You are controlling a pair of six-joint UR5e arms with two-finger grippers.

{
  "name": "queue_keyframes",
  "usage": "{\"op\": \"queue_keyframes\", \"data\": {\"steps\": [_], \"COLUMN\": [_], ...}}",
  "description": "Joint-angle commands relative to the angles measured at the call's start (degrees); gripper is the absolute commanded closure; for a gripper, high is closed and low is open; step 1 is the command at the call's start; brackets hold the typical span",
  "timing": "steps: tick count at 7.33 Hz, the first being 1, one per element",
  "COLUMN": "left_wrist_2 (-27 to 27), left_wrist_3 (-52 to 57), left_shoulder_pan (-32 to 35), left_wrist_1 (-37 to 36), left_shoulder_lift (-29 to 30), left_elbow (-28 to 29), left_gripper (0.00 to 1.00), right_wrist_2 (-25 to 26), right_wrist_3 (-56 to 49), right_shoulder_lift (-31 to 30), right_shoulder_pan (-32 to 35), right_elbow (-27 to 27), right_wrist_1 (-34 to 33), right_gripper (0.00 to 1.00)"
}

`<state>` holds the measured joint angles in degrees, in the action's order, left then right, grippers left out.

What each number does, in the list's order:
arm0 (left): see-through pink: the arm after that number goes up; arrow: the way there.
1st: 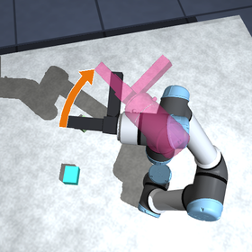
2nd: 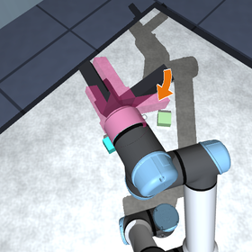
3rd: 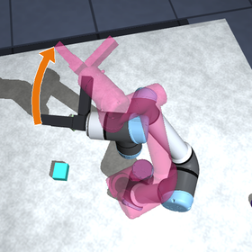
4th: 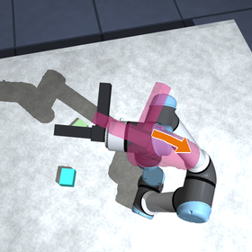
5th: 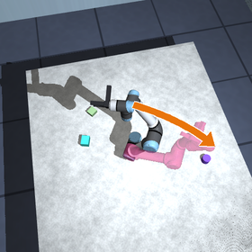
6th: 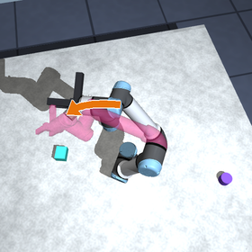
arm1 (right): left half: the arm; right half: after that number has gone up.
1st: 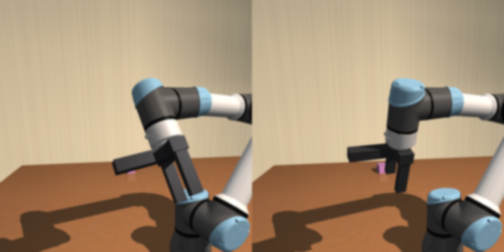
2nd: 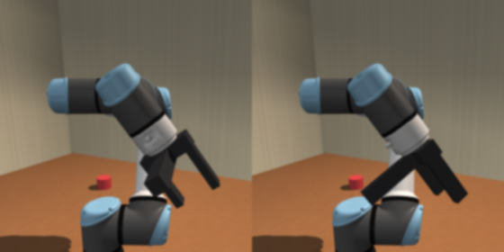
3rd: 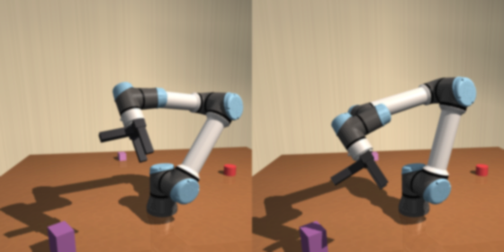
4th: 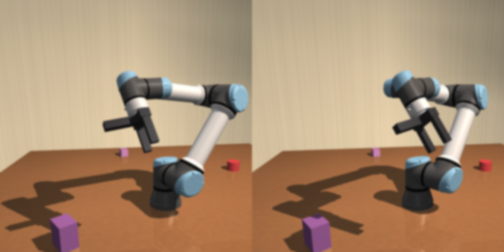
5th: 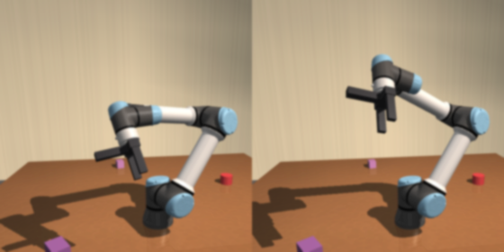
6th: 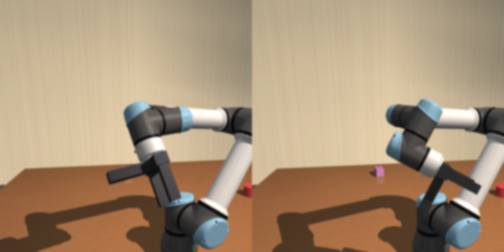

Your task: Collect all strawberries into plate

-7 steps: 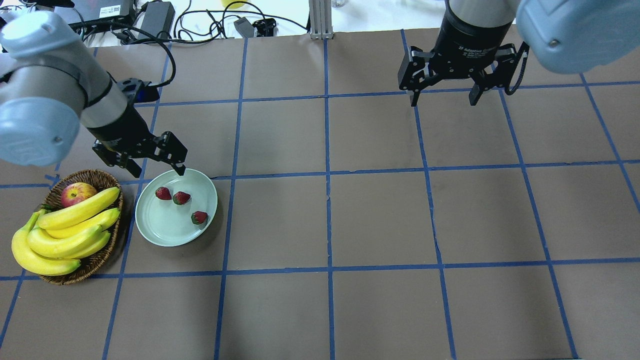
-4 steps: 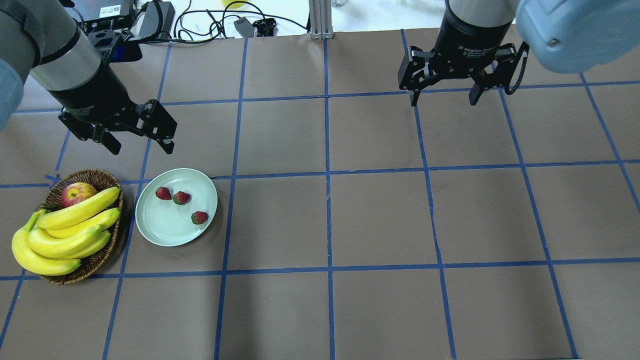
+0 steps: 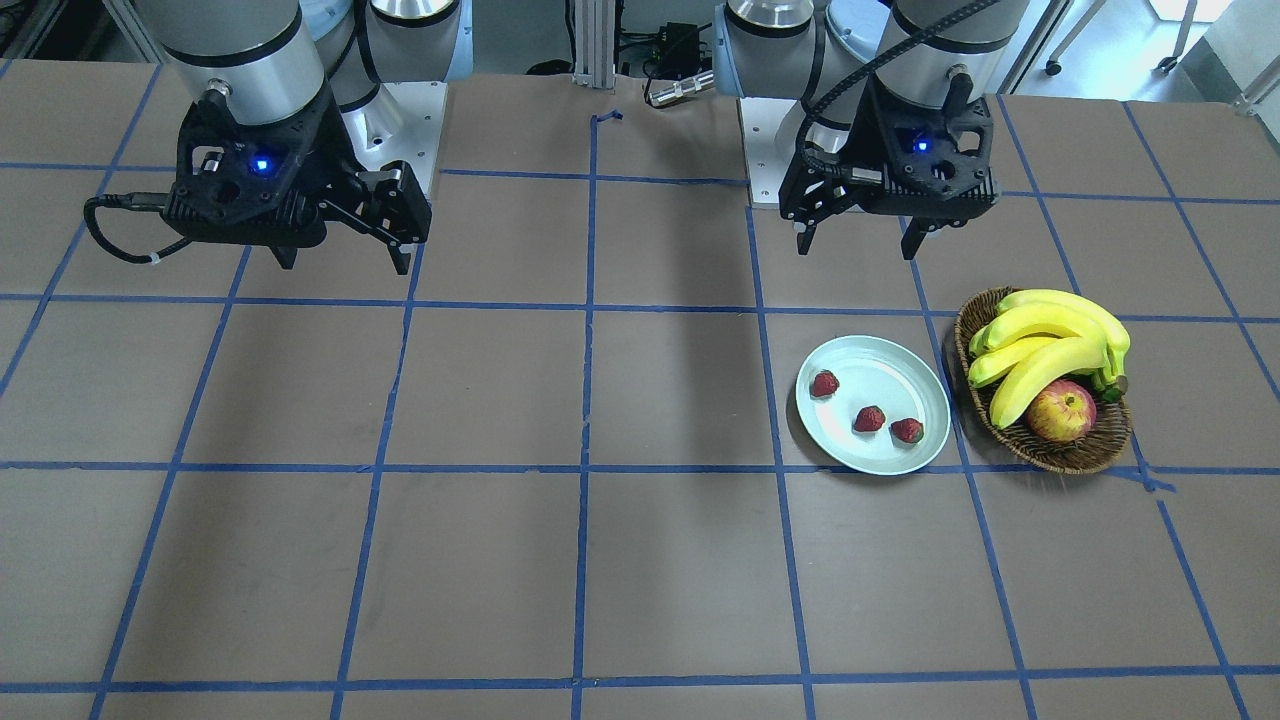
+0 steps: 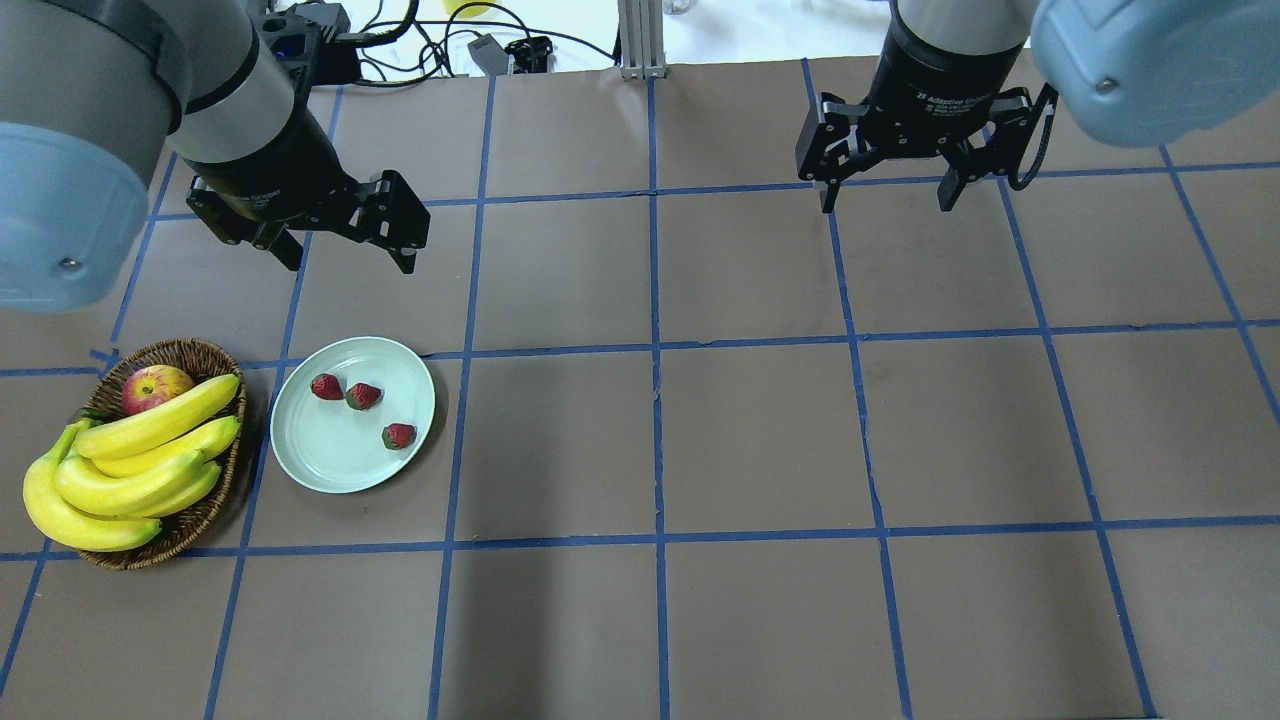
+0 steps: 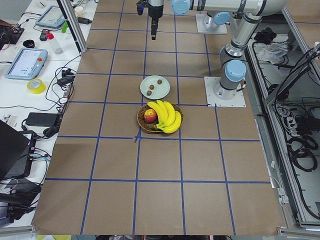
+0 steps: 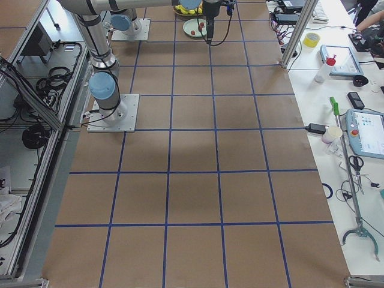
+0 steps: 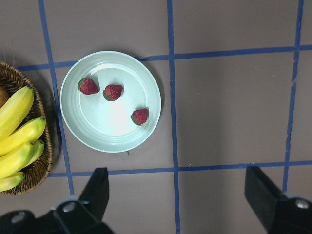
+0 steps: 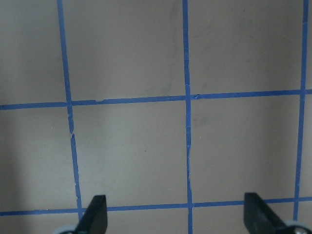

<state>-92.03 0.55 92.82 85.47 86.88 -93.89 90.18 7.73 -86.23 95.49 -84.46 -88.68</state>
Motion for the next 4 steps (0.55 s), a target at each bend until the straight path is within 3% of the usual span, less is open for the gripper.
{"op": "queue_keyframes", "data": {"steps": [1, 4], "left_wrist_2": [0.09, 1.06], "left_wrist_3": [-0.37, -4.07], "left_shoulder_pan": [0.44, 0.00], "left_wrist_1": [-0.48, -0.57], "left_shoulder_lift": [0.04, 0.22], "left_elbow": [0.28, 0.19], "left_gripper": [0.00, 0.00], "right_wrist_2": [0.00, 0.00], "right_wrist_3": [0.01, 0.01], "right_shoulder_lift": [0.01, 0.01], "right_shoulder_pan": [0.05, -0.04], "right_elbow": [0.00, 0.00], "right_wrist_1": [0.00, 0.00], "right_gripper": [0.00, 0.00]}}
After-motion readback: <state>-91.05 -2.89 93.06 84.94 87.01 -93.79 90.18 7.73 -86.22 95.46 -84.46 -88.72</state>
